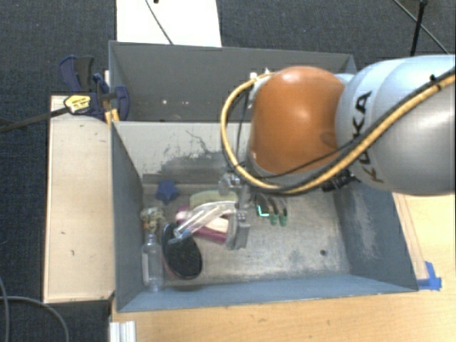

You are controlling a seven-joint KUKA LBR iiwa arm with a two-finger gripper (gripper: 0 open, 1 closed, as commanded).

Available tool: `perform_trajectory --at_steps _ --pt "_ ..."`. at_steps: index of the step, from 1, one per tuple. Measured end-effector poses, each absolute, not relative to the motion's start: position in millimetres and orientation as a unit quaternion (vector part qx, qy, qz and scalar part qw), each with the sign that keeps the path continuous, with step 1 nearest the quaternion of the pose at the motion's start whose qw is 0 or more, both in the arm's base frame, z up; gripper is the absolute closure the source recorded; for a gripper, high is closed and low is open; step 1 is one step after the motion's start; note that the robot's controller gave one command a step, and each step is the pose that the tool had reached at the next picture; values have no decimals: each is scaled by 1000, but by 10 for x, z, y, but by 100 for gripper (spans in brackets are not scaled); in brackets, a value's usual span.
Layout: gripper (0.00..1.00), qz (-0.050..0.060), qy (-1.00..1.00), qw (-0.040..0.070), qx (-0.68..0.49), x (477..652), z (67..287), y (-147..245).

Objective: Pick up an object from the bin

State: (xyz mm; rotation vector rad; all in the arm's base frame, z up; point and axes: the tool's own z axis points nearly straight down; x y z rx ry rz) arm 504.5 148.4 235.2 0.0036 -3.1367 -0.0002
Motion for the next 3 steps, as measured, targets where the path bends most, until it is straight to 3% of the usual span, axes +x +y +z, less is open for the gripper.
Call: perform_trajectory --at_steps 1,2,3 --pt "0 -1 -999 -4 38 5164 1030 1539" --pt "0 -1 -995 -7 103 5064 729 1541" --pt "100 -6 -995 -18 99 5119 786 1578"
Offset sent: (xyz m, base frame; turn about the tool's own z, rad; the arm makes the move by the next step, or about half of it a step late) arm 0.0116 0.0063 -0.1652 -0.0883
